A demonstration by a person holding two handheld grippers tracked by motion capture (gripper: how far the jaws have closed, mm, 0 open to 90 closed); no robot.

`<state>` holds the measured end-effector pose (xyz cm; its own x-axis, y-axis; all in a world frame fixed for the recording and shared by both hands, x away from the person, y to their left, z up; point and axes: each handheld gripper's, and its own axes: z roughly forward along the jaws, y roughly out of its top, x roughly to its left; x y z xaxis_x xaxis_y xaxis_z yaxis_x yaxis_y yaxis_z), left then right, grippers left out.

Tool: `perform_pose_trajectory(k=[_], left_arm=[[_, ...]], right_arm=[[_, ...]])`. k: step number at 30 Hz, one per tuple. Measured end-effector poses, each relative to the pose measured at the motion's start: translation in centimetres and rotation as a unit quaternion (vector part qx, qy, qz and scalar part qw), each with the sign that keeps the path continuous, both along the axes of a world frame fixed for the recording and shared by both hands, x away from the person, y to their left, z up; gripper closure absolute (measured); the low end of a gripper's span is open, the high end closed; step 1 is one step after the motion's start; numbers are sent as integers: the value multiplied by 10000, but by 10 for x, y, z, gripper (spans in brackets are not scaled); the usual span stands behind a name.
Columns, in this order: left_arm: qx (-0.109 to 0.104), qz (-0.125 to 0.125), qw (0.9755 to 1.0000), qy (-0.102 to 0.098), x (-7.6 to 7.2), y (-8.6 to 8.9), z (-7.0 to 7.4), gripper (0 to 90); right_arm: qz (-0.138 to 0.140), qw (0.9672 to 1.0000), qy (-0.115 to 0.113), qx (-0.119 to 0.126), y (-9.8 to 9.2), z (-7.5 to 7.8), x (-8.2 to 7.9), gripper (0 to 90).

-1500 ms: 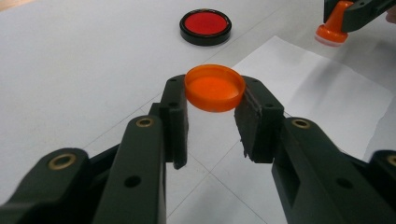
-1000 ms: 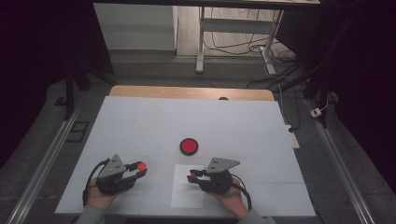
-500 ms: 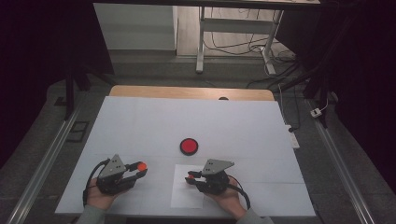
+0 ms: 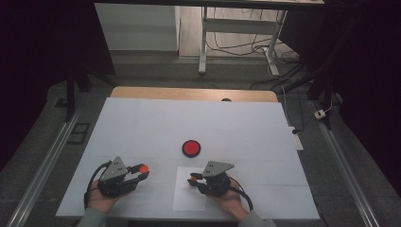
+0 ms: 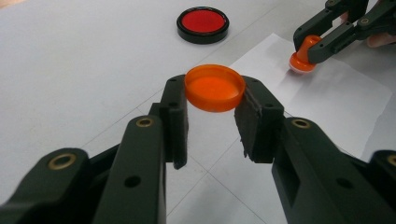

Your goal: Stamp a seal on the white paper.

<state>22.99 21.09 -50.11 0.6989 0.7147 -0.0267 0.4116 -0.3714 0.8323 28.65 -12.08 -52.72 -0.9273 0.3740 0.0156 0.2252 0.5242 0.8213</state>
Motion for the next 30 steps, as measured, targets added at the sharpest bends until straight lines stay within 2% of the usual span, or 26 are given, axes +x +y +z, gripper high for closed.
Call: perform_pose_trajectory(k=[8,14,22,26,30], left_arm=[[2,1,10000,1,0,0,0,650],[0,-5,10000,7,0,0,0,650],[4,2,10000,-2,0,0,0,650],[4,4,10000,-9,0,0,0,650],[6,0,10000,-14,0,0,1,650]], right_arm=[[-4,10000,-27,-43,1,-2,1,723],[16,9998,-57,-179,3,-5,1,723],[11,9999,-72,-102,3,-8,0,725],[20,9998,-138,-170,3,-8,-1,727],[67,9998,-110,-168,3,-9,0,729]])
